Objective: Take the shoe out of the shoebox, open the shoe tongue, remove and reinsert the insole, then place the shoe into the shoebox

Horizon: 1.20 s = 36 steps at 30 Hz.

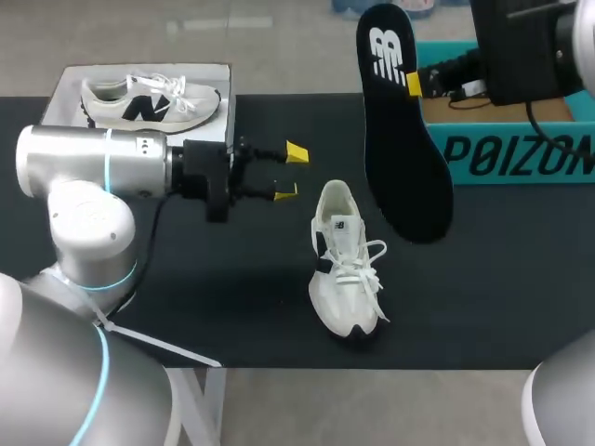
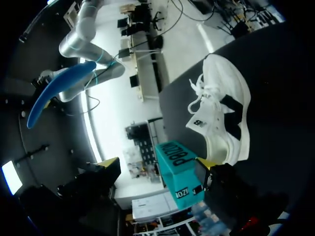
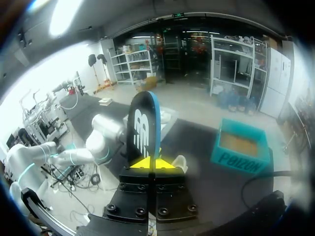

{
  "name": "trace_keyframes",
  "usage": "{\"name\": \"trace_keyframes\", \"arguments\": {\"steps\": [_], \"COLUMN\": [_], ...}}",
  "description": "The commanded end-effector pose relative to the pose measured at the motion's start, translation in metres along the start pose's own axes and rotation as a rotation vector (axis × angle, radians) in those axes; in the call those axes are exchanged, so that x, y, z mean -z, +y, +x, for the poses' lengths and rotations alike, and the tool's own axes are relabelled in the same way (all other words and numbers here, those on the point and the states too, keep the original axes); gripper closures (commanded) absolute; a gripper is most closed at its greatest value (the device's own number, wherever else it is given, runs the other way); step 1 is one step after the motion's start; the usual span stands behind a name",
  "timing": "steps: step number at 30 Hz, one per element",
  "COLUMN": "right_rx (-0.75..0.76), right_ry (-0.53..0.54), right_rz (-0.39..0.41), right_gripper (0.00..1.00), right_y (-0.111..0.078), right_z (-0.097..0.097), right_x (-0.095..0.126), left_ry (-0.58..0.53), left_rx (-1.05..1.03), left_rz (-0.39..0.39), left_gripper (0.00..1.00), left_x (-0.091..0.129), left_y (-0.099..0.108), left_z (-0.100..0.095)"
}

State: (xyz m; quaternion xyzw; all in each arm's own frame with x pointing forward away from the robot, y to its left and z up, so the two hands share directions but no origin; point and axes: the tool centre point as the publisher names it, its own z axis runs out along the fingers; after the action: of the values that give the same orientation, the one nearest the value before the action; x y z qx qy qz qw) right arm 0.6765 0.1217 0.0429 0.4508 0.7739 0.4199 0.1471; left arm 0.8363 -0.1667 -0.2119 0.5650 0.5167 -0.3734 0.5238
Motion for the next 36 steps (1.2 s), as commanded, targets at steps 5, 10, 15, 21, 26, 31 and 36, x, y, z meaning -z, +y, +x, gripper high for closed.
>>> {"name": "trace_keyframes", "arguments": {"steps": [5, 10, 15, 21, 26, 31, 36], "right_rx": [-0.001, -0.001, -0.001, -0.001, -0.001, -0.001, -0.001], "right_ry": [-0.001, -0.001, -0.001, -0.001, -0.001, -0.001, -0.001], "right_rz": [0.005, 0.005, 0.005, 0.005, 0.005, 0.005, 0.005], "right_gripper": [1.0, 1.0, 1.0, 1.0, 1.0, 1.0, 1.0], "right_y": [0.003, 0.003, 0.003, 0.003, 0.003, 0.003, 0.003], "right_z": [0.001, 0.001, 0.001, 0.001, 0.001, 0.001, 0.001], "right_x": [-0.003, -0.003, -0.003, -0.003, -0.003, -0.003, -0.003], "left_ry": [-0.056, -0.075, -0.105, -0.127, -0.127, -0.127, -0.127], "left_rx": [-0.033, -0.046, -0.055, -0.049, -0.049, -0.049, -0.049], "left_rz": [0.016, 0.043, 0.071, 0.079, 0.079, 0.079, 0.079], "left_gripper": [0.0, 0.0, 0.0, 0.0, 0.0, 0.0, 0.0], "left_x": [-0.026, -0.038, -0.043, -0.044, -0.044, -0.044, -0.044], "left_y": [0.02, 0.036, 0.041, 0.041, 0.041, 0.041, 0.041], "left_z": [-0.014, -0.023, -0.028, -0.028, -0.028, -0.028, -0.028]}}
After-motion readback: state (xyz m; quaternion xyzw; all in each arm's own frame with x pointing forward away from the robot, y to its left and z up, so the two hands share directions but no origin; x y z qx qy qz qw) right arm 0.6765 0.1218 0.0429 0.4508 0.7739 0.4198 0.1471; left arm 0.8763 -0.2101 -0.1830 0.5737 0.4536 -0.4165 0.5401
